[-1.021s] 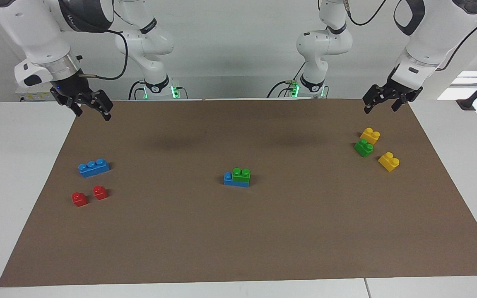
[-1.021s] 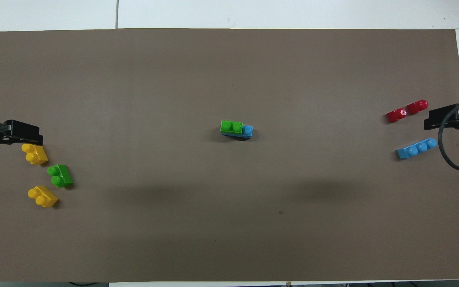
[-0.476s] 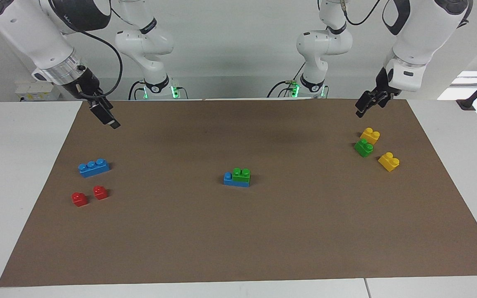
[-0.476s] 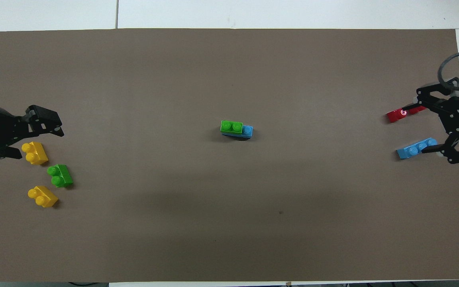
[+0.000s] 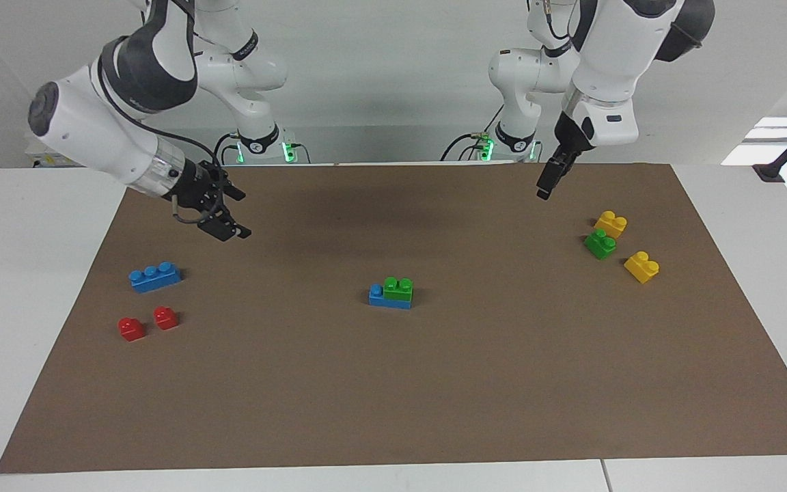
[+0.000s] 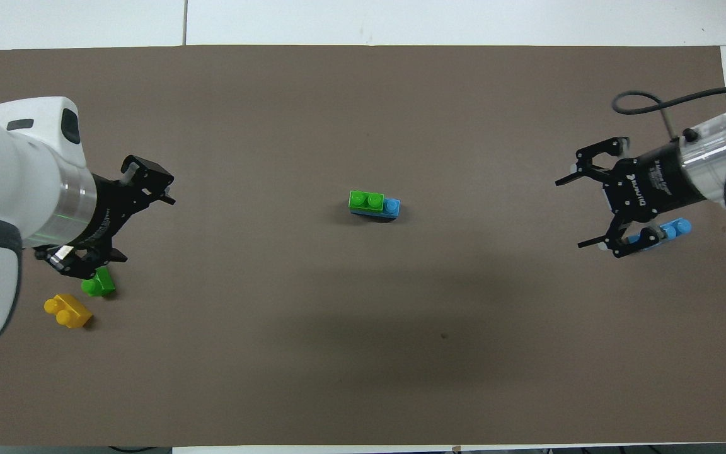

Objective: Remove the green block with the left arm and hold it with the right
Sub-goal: 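Move the left gripper and the right gripper toward the green-blue block stack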

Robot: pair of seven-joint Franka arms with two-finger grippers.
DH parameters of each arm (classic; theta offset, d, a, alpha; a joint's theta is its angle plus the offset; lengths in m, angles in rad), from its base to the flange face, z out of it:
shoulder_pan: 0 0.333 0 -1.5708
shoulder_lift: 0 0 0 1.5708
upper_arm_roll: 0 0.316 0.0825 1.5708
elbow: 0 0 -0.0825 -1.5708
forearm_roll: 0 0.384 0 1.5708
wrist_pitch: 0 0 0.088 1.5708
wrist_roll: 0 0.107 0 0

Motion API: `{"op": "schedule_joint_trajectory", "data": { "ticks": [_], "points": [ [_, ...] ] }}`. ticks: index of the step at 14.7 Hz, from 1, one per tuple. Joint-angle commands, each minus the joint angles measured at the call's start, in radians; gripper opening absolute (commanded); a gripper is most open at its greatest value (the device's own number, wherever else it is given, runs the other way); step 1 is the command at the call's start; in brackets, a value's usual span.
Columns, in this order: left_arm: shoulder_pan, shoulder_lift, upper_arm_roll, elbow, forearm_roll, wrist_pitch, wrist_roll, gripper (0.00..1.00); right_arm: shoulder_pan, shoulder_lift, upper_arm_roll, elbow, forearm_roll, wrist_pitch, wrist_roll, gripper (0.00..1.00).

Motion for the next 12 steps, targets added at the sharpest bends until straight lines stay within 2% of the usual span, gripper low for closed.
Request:
{"op": "schedule_joint_trajectory", "data": {
  "ticks": [1, 3, 6, 12],
  "points": [
    [-0.086, -0.044, 0.014, -0.086, -0.010, 0.111, -0.248, 1.00, 0.047, 0.046, 0.003, -0.021, 0.107, 0.093, 0.061, 0.99],
    [-0.144, -0.040, 0.014, -0.114, -0.010, 0.172, -0.392, 1.00, 0.096, 0.075, 0.003, -0.030, 0.144, 0.174, 0.089, 0.99],
    [-0.218, -0.013, 0.014, -0.129, -0.009, 0.243, -0.559, 1.00, 0.154, 0.095, 0.005, -0.102, 0.205, 0.343, 0.102, 0.99],
    [-0.331, 0.146, 0.014, -0.082, 0.036, 0.285, -0.799, 1.00, 0.228, 0.176, 0.005, -0.115, 0.235, 0.480, 0.101, 0.99]
  ]
}}
